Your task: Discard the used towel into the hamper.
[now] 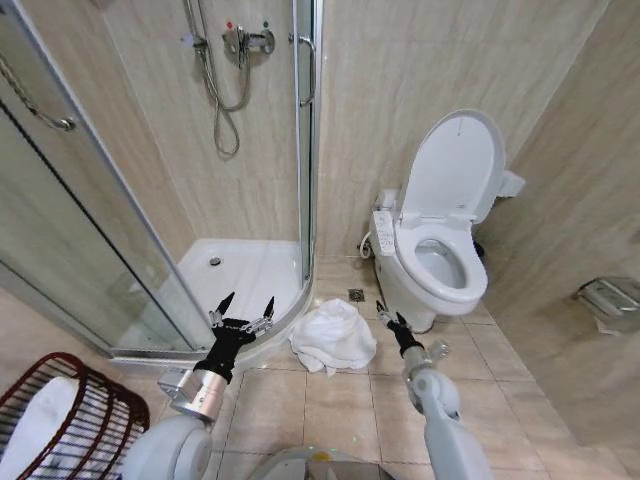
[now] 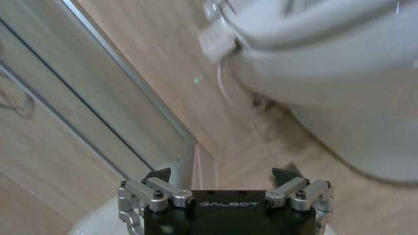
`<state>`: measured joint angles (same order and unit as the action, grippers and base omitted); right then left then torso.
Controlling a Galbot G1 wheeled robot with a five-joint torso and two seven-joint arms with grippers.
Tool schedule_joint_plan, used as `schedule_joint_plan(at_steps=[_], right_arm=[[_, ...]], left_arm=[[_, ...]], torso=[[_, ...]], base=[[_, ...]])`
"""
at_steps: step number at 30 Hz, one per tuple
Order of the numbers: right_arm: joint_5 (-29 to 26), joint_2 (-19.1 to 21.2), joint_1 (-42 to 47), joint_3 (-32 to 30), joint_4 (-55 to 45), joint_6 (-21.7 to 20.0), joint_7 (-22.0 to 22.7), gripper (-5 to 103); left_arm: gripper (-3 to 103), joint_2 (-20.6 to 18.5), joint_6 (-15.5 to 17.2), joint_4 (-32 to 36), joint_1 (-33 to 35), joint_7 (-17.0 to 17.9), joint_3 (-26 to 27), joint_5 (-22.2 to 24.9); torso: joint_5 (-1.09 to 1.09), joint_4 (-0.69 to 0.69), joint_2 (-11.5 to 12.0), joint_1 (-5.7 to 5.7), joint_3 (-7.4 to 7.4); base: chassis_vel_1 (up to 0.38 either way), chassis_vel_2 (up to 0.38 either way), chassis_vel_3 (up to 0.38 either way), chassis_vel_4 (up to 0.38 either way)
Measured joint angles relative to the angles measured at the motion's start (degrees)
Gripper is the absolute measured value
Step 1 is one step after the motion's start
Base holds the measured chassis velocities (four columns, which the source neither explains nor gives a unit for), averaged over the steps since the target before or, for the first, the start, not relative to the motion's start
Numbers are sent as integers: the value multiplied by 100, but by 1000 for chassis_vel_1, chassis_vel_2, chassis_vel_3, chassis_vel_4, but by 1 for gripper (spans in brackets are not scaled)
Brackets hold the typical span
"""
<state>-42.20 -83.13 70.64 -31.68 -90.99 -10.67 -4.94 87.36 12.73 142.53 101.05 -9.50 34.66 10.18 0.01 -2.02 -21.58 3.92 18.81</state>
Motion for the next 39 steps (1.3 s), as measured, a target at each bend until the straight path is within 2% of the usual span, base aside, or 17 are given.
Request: schedule_joint_plan(at_steps=[9,14,20,26,28,31,33,35,39], right_arm=[[-17,-89,-650,383,1039,55,-2,100],[271,-261,-1013,942,1739,161,-51,100],[623,-588,-1302,1213,2338,275,-18,100],[724,-900,-1870,1177,3331,495,539,100],[657,-906,-2012,1097,3533,560,708,100],[51,-914,-2314,954,3857,523,1093,100],[-153,-914,-2381,917,3904,466,1145,100],[-565,-913,-2524,850,4044,302,1028,100],[-819,-910,-2658,750,4268,88,815,100]], left_arm=[[100,1,0,0,0,0,0,0],[100,0,0,0,0,0,0,0],[100,0,0,0,0,0,0,0],[100,0,0,0,0,0,0,0],[100,0,0,0,0,0,0,0],[100,0,0,0,0,0,0,0],[100,0,0,0,0,0,0,0],[100,0,0,0,0,0,0,0],[100,0,0,0,0,0,0,0]], torso=[[-1,0,174,-68,-108],[-2,0,189,-78,-115],[-2,-1,181,-76,-108],[1,-2,165,-69,-97],[-2,0,162,-67,-96],[-1,1,154,-64,-91],[-2,1,152,-63,-91],[-1,0,146,-62,-89],[-1,-1,142,-60,-85]], base=[[0,0,0,0],[0,0,0,0],[0,0,0,0],[0,0,0,0],[0,0,0,0],[0,0,0,0],[0,0,0,0],[0,0,0,0],[0,0,0,0]])
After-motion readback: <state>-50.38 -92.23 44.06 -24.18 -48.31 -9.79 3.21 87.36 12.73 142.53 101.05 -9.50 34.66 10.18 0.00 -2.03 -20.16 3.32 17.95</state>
